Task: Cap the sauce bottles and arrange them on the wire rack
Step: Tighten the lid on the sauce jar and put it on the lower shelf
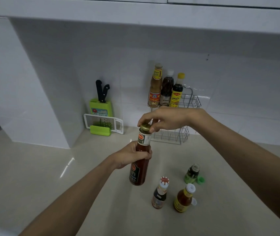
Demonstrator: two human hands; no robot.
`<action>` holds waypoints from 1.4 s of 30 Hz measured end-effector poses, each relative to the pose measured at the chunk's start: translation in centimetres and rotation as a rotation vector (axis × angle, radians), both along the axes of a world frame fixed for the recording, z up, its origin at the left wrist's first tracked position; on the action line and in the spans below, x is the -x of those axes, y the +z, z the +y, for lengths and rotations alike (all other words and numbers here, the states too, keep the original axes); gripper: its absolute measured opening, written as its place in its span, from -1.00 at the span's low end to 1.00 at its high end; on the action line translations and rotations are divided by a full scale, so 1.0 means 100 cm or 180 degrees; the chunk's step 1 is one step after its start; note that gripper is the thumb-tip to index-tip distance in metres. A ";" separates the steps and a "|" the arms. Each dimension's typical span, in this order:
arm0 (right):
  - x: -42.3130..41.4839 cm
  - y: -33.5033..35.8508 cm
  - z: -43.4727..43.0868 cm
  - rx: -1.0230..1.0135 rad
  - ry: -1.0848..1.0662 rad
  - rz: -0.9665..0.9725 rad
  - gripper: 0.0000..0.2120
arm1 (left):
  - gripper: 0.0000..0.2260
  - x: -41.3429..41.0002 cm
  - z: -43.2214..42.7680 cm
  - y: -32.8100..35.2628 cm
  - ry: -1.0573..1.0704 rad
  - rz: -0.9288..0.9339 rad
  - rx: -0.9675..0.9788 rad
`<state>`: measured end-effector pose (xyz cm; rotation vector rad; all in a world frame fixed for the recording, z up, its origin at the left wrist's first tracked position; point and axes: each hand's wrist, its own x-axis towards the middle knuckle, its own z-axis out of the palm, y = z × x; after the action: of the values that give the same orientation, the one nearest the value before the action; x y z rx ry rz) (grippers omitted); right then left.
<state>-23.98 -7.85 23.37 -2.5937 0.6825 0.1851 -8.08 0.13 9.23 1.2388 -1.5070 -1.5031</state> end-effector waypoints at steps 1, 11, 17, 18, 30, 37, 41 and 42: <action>0.001 -0.001 0.000 0.0013 0.0023 0.0026 -0.62 | -0.92 0.001 0.000 -0.001 0.0015 -0.0004 -0.0010; 0.004 -0.009 0.002 0.0208 0.0052 -0.0028 -0.67 | -0.89 0.000 0.003 -0.002 -0.0016 -0.0050 -0.0044; -0.001 -0.034 0.010 0.1129 -0.0197 -0.0163 -0.55 | -0.91 0.002 -0.002 -0.009 0.0391 -0.0228 0.0180; -0.001 -0.035 0.012 0.1235 -0.0174 -0.0183 -0.53 | -0.91 0.002 -0.002 -0.008 0.0333 -0.0259 0.0189; -0.027 -0.071 0.034 0.2636 -0.1077 -0.0231 -0.66 | -0.88 0.025 0.010 -0.017 0.1475 -0.0552 0.0443; -0.002 -0.058 0.024 0.2433 0.0828 -0.0454 -0.61 | -0.89 -0.009 0.014 -0.004 -0.0423 -0.0374 0.0079; -0.002 -0.056 0.016 0.2516 0.0955 -0.0284 -0.57 | -0.88 -0.007 0.017 0.003 -0.0603 -0.0362 0.0128; -0.003 -0.058 0.017 0.2465 0.0827 -0.0302 -0.57 | -0.87 -0.004 0.018 -0.001 -0.0425 -0.0344 0.0160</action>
<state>-23.66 -6.10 17.57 -3.4021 0.4267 -0.1618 -7.63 1.95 9.12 1.2282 -1.7179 -1.4933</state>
